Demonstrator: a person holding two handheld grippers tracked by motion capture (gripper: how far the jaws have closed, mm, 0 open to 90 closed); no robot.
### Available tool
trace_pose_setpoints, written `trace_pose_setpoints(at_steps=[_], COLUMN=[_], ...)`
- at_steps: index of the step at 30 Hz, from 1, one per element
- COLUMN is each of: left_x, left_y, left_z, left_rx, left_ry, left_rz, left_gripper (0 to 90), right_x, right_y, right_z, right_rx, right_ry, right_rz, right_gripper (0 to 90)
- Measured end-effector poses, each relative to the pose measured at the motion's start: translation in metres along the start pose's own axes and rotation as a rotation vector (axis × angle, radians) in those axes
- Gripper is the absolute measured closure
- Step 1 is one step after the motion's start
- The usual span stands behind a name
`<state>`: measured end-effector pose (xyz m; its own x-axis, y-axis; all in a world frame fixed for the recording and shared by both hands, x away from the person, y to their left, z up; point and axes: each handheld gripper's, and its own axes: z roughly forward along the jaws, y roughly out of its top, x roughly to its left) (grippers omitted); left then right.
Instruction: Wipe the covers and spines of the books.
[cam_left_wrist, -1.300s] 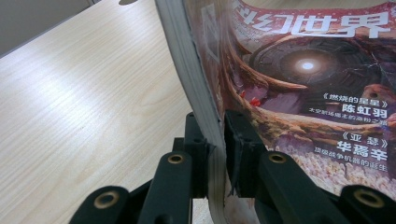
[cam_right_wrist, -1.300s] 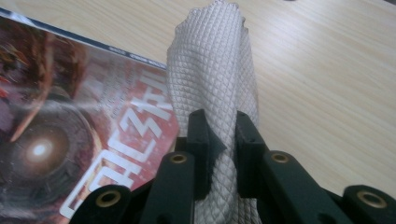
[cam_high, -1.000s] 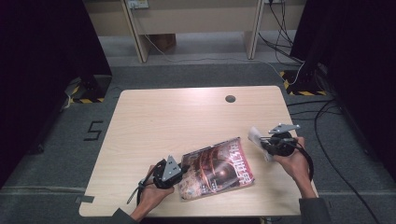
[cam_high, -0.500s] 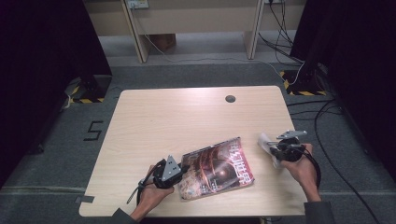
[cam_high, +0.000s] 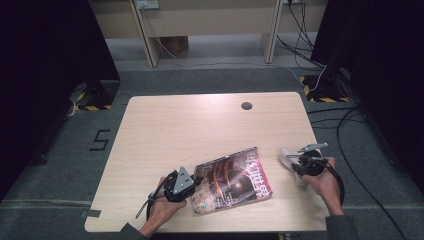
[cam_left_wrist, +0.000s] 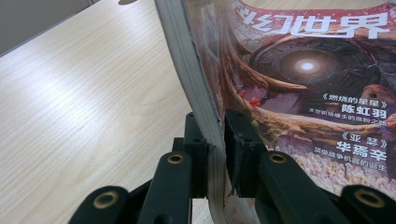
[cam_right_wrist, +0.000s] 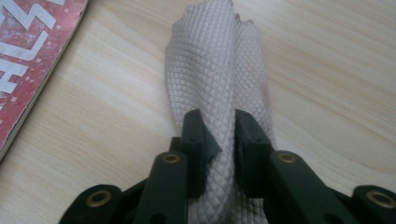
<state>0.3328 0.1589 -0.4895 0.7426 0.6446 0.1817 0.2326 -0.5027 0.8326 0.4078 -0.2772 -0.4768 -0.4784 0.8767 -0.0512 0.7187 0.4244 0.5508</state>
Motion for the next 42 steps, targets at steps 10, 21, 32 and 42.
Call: trace_pose_setpoints(at_steps=[10,21,32,42], left_x=[0.000,0.001,0.001,0.001], left_y=[0.000,0.000,0.000,0.000], left_z=[0.000,0.001,0.001,0.001], left_rx=[0.002,0.004,0.006,0.008], left_ry=[-0.001,-0.002,-0.003,-0.006], left_rz=[-0.002,-0.001,0.003,0.016], left_gripper=[79.1,79.1,79.0,79.4], right_x=[0.008,0.079,0.129,0.153], right_y=[0.015,0.061,0.091,0.107], right_z=[-0.017,-0.017,0.010,0.030], right_rx=[-0.131,-0.252,-0.241,-0.231], right_ry=[-0.017,0.161,0.256,0.296], right_rz=[-0.011,-0.197,-0.328,-0.417], right_gripper=[49.0,35.4,31.6,31.0])
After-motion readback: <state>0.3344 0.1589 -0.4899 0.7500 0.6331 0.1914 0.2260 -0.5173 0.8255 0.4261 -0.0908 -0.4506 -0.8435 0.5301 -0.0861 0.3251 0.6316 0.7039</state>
